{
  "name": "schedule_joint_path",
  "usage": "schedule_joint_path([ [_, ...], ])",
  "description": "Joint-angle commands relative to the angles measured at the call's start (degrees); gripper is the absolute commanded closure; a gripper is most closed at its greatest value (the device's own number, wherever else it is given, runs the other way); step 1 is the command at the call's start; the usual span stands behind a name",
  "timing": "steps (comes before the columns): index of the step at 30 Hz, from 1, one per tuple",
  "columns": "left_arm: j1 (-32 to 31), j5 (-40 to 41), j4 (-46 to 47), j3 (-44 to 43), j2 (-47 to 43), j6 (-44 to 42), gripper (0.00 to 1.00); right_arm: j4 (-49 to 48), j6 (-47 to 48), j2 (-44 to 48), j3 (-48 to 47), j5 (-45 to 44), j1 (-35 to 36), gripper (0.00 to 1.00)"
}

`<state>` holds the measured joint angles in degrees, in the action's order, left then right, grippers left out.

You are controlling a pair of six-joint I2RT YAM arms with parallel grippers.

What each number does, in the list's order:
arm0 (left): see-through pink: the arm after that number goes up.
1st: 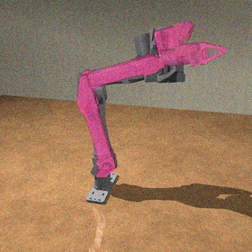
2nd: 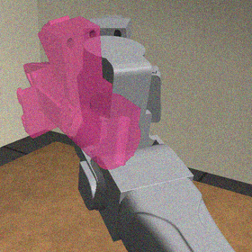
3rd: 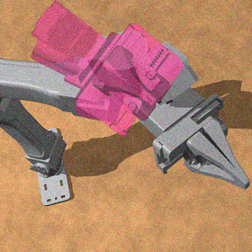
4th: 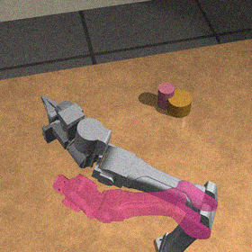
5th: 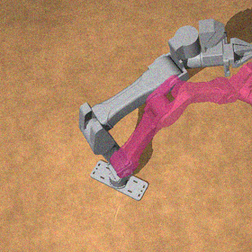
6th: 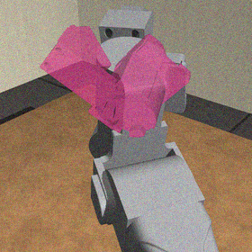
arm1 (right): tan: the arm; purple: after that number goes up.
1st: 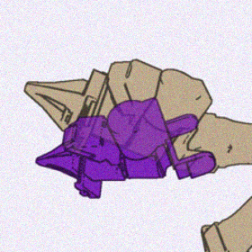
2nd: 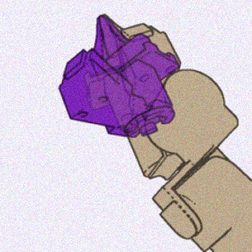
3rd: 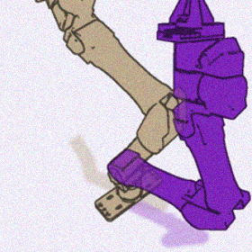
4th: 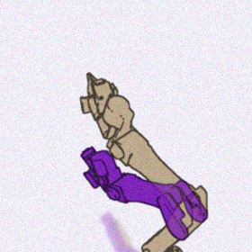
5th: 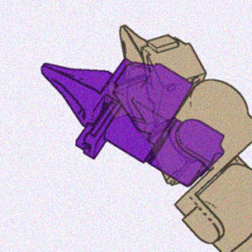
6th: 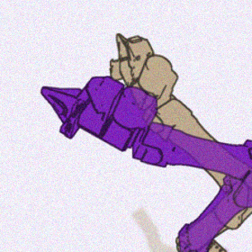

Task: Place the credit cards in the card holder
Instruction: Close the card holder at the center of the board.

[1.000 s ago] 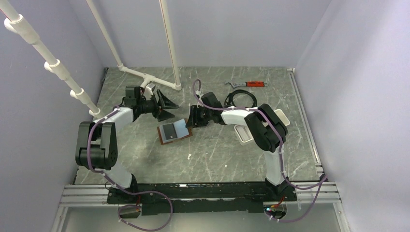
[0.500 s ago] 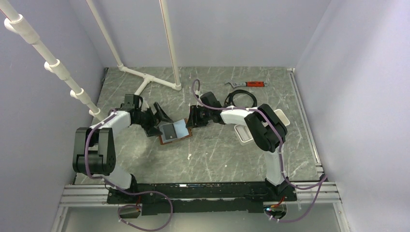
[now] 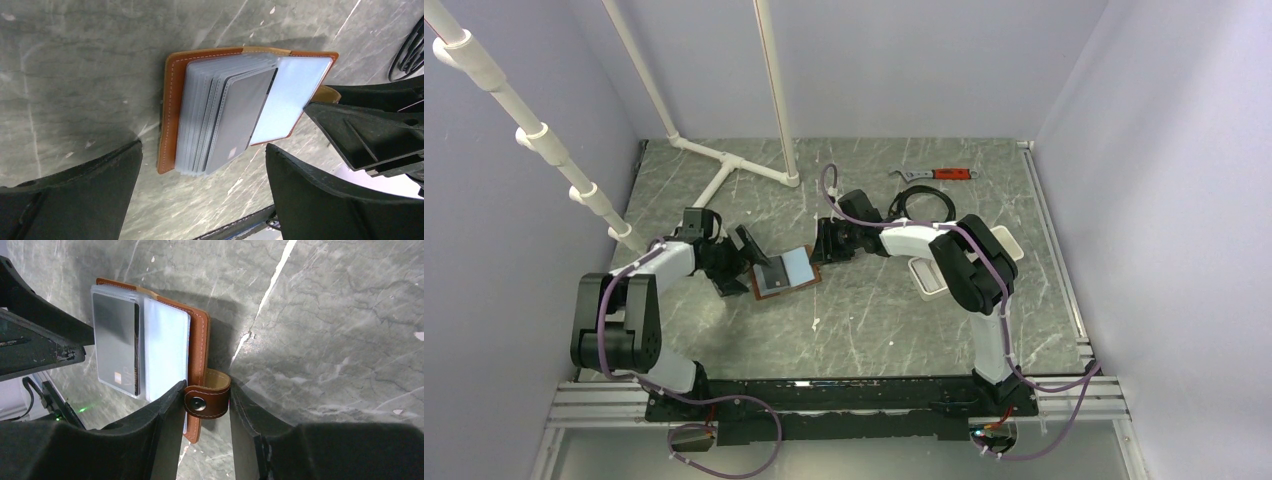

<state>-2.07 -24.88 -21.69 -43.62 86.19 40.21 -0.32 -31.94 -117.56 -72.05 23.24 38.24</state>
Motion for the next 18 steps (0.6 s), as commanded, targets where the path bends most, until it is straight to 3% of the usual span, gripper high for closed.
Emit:
schedule_joint_path([
  [1, 0.12, 4.36, 1.24, 0.94, -1.84, 0.17, 0.01, 1.26, 1.53, -1.91, -0.81, -0.5, -0.05, 0.62],
  [6, 0.34, -6.33, 10.51, 1.53, 2.81, 2.42, 0.04, 0.87, 1.54, -2.19, -0.49, 0.05, 0.0, 0.62],
  [10, 0.23, -12.29, 17.44, 2.54, 1.9, 4.64, 0.14, 0.52, 0.78, -2.78, -0.34, 1.74, -0.05, 0.63],
  [15, -1.63, -9.97, 15.09, 1.22, -6.06, 4.37, 0.25, -4.17, -1.42, -3.63, 0.74, 4.96, -0.17, 0.63],
  [18, -3.35, -11.38, 15.82, -0.21, -7.34, 6.03, 0.27, -5.67, -2.84, -4.23, 0.68, 5.86, -0.12, 0.63],
])
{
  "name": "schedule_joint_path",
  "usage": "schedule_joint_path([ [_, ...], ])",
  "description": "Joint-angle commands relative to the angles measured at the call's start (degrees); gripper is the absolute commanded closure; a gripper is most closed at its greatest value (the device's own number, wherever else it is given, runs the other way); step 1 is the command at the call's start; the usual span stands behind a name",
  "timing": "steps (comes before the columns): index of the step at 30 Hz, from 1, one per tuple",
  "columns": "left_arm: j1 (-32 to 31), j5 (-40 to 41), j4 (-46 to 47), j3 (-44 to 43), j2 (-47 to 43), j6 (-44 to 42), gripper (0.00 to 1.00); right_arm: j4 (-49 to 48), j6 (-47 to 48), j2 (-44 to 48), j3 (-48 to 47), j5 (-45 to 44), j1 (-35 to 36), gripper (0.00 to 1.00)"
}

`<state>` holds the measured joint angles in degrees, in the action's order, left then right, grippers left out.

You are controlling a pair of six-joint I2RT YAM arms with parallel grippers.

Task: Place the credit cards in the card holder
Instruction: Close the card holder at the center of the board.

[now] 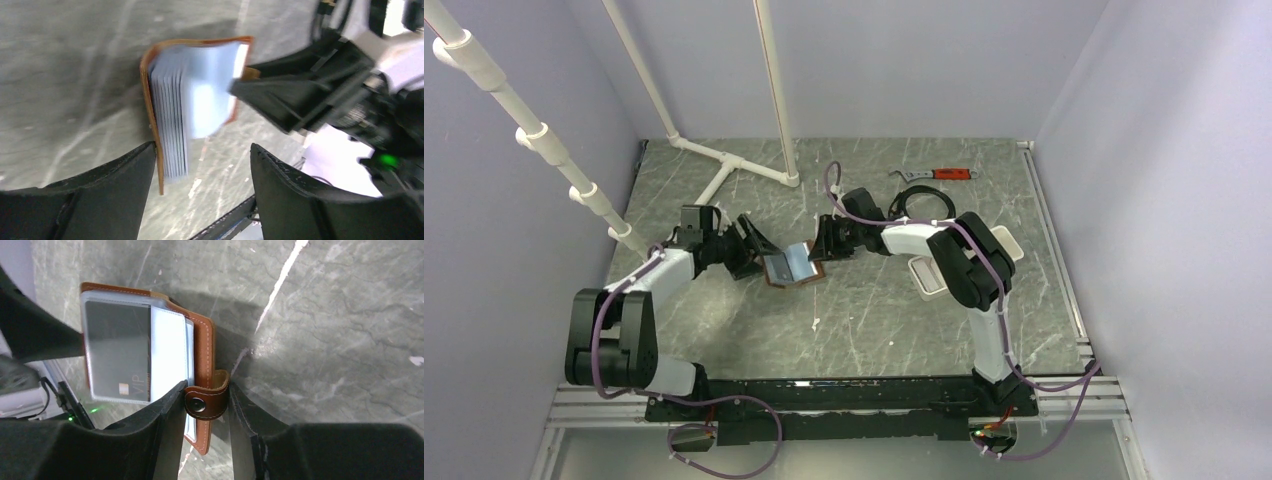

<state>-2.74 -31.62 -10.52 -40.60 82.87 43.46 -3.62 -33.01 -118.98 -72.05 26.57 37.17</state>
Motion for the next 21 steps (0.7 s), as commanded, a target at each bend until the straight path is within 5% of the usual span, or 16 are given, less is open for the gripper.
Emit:
schedule_joint_path([
  [1, -3.06, -5.55, 6.03, -3.59, -3.65, 4.12, 0.27, -2.66, -2.2, -2.88, 0.76, 2.57, 0.9, 0.64],
  [14, -6.28, -13.32, 19.26, -5.58, 12.3, 10.76, 0.28, 3.25, -1.62, 1.41, 1.25, -1.78, 0.36, 0.52],
  [21, -6.57, -11.13, 13.65, -6.8, 12.57, 7.0, 0.35, 6.31, 1.98, 4.09, 0.9, -5.91, 0.36, 0.58],
])
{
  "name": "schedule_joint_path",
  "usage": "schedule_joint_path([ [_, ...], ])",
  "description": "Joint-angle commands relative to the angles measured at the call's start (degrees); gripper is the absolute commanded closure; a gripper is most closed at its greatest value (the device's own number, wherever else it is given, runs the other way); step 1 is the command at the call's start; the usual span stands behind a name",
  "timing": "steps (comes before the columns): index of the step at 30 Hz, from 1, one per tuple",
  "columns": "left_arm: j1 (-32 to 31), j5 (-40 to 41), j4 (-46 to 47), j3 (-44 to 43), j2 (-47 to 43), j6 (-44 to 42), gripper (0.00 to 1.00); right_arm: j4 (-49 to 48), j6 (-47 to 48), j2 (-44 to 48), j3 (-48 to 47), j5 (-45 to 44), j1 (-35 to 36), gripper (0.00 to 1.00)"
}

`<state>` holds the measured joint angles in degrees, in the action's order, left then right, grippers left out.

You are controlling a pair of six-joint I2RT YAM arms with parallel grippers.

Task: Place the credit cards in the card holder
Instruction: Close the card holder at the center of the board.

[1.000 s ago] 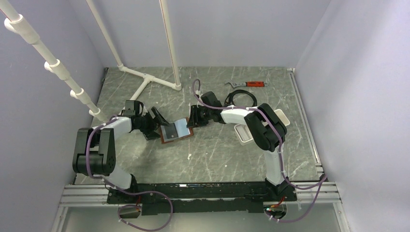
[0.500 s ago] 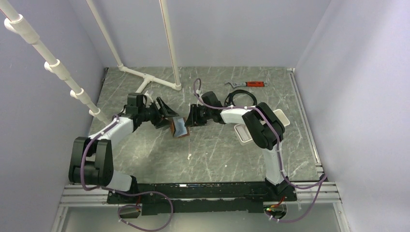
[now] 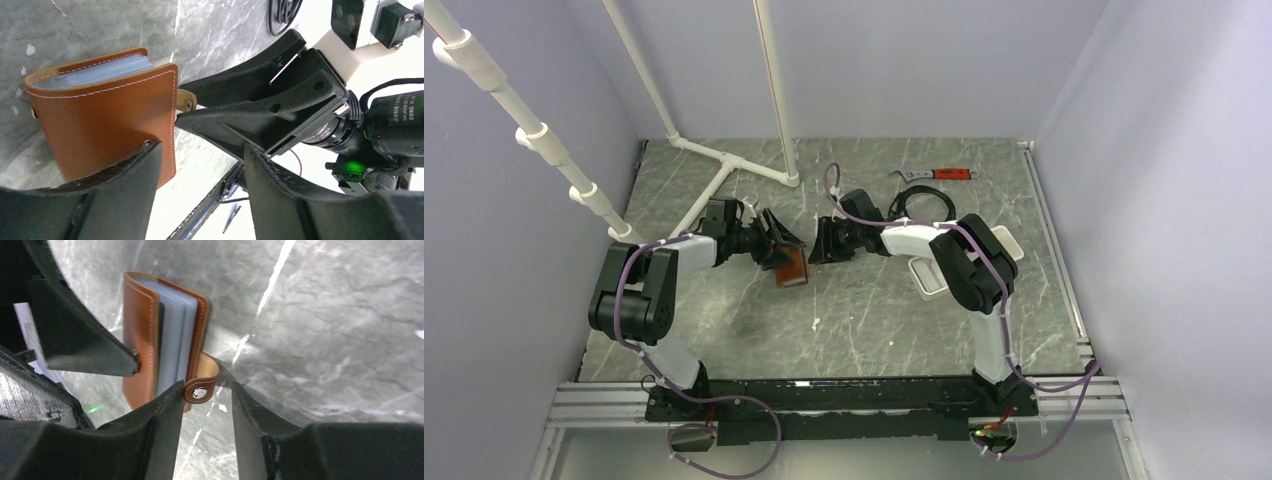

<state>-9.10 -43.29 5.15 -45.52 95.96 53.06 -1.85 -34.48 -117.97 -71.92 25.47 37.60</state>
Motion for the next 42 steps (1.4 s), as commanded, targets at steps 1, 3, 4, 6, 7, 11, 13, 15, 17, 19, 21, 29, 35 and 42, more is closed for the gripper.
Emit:
schedule_joint_path([
  [1, -0.21, 1.48, -3.73, -2.13, -0.8, -3.26, 0.37, 5.02, 3.98, 3.13, 0.38, -5.04, -0.08, 0.6],
  [3, -0.19, 2.71, -5.87, -2.4, -1.37, -3.99, 0.42, 6.15, 4.85, 2.74, -0.84, -5.48, -0.08, 0.68],
  [4, -0.17, 3.15, -7.63, -2.84, -1.83, -4.54, 0.46, 6.37, 5.0, 2.69, -1.15, -5.73, -0.08, 0.72],
  [6, -0.16, 4.99, -12.25, -4.6, -2.43, -6.34, 0.52, 6.28, 5.16, 3.04, -1.31, -5.79, -0.1, 0.76],
  [7, -0.13, 5.98, -14.48, -5.42, -2.69, -7.19, 0.54, 6.64, 5.39, 3.2, -1.48, -6.2, -0.05, 0.76],
  [11, 0.05, 9.08, -21.43, -8.38, -2.89, -10.43, 0.65, 8.23, 6.33, 4.11, -2.07, -8.34, 0.01, 0.66],
  [13, 0.13, 10.2, -24.39, -9.62, -2.0, -11.5, 0.72, 8.82, 6.92, 4.37, -2.63, -9.1, 0.01, 0.6],
  [15, 0.14, 10.64, -25.66, -10.25, -0.83, -12.13, 0.74, 9.53, 7.46, 4.37, -3.58, -9.83, -0.03, 0.58],
  [17, 0.14, 10.68, -26.22, -10.61, 0.37, -12.52, 0.76, 10.02, 7.65, 4.02, -4.67, -9.84, 0.01, 0.58],
  [19, 0.13, 10.64, -26.28, -10.72, 1.36, -12.6, 0.79, 10.64, 7.67, 3.45, -5.86, -9.69, 0.01, 0.59],
  [21, 0.05, 10.8, -26.53, -11.02, 2.26, -12.72, 0.82, 10.88, 7.51, 3.2, -6.56, -9.6, -0.05, 0.66],
  [29, 0.05, 11.16, -27.23, -11.22, 4.46, -13.58, 0.89, 10.42, 6.78, 3.08, -6.78, -7.76, -0.06, 0.84],
  [35, 0.09, 10.7, -27.17, -11.28, 5.4, -13.85, 0.89, 9.97, 6.18, 2.51, -6.76, -6.65, -0.03, 0.84],
  [42, 0.06, 10.51, -27.78, -11.77, 5.77, -14.35, 0.9, 10.59, 6.06, 1.88, -6.79, -6.27, -0.08, 0.79],
])
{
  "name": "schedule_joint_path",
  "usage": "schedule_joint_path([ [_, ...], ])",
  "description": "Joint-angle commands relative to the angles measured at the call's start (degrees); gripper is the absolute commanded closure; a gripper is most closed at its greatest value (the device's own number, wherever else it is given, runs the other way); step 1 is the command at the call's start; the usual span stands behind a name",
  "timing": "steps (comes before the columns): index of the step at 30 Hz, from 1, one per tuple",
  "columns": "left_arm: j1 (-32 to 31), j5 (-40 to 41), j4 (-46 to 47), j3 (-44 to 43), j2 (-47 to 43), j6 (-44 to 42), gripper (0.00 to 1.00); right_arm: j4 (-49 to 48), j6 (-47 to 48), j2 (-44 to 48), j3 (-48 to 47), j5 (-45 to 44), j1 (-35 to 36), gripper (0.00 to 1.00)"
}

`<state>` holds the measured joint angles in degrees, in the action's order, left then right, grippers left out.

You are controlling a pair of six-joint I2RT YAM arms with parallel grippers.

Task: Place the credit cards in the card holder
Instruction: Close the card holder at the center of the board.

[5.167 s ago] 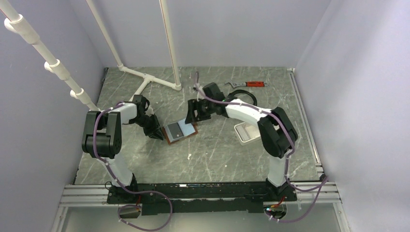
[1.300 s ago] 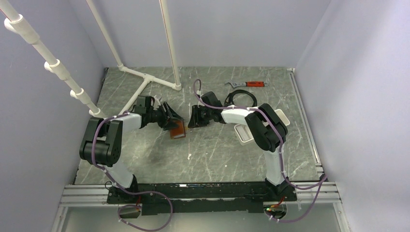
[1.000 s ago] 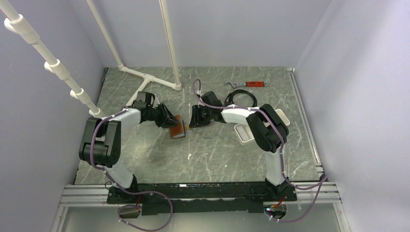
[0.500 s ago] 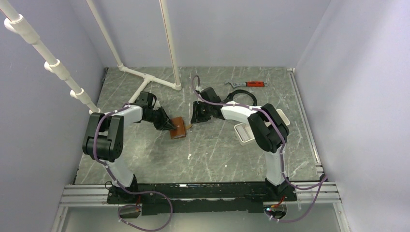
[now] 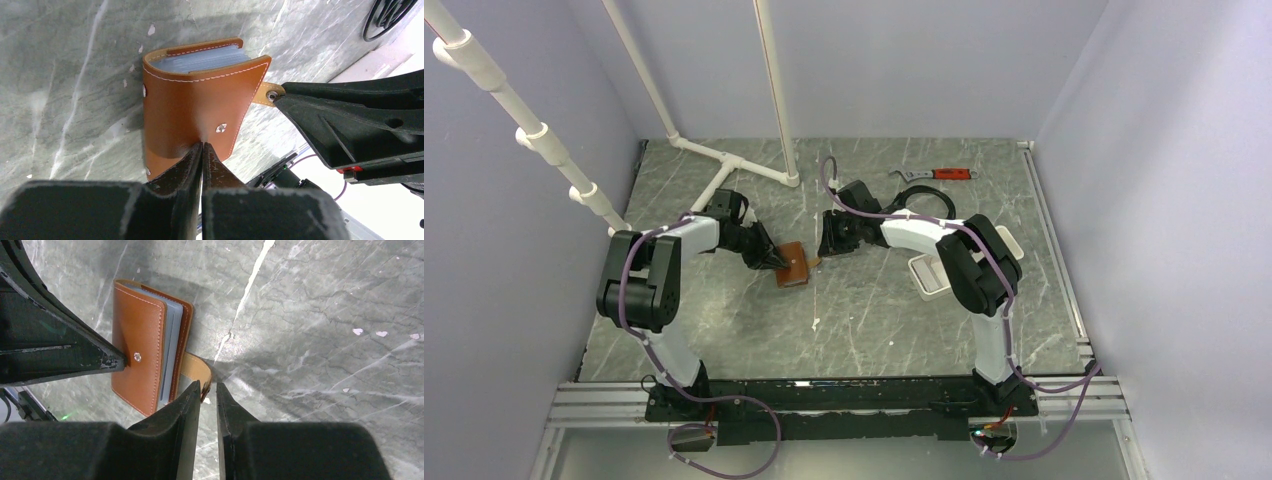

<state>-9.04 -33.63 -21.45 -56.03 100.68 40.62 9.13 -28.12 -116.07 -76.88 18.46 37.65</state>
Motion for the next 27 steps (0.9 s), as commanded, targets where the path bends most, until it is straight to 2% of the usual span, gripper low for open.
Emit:
schedule_joint_path([
  [1, -0.01, 0.72, -1.14, -1.27, 1.01, -1.89, 0.9, -0.78, -0.46, 0.01, -1.52, 0.89, -0.1, 0.81],
  [3, -0.01, 0.64, -1.18, -1.34, 1.09, -1.96, 0.9, -1.21, -0.68, -0.03, -1.34, 1.34, -0.12, 0.86],
  [6, -0.01, 0.67, -1.36, -1.6, 1.55, -2.26, 0.9, -2.39, -1.08, -0.1, -1.41, 3.49, -0.12, 1.0],
  [8, -0.01, 0.68, -1.65, -1.79, 2.19, -2.39, 0.92, -4.27, -1.69, -0.07, -1.2, 6.61, -0.13, 1.0],
  [12, -0.01, 1.46, -2.13, -1.84, 2.93, -2.5, 0.96, -16.0, -6.25, 0.54, 2.43, 15.6, -0.86, 1.0],
  [16, -0.01, 1.68, -2.31, -1.46, 3.31, -2.45, 0.98, -22.73, -11.81, -2.56, 2.08, 22.33, -1.35, 1.0],
  [20, -0.01, 1.79, -2.41, -1.38, 3.55, -2.42, 0.99, -26.25, -15.33, -4.65, 1.64, 24.77, -1.35, 1.0],
  [27, -0.1, 1.58, -2.31, -1.32, 3.55, -2.19, 1.0, -24.91, -15.84, -6.23, 0.55, 23.85, -1.35, 1.0],
])
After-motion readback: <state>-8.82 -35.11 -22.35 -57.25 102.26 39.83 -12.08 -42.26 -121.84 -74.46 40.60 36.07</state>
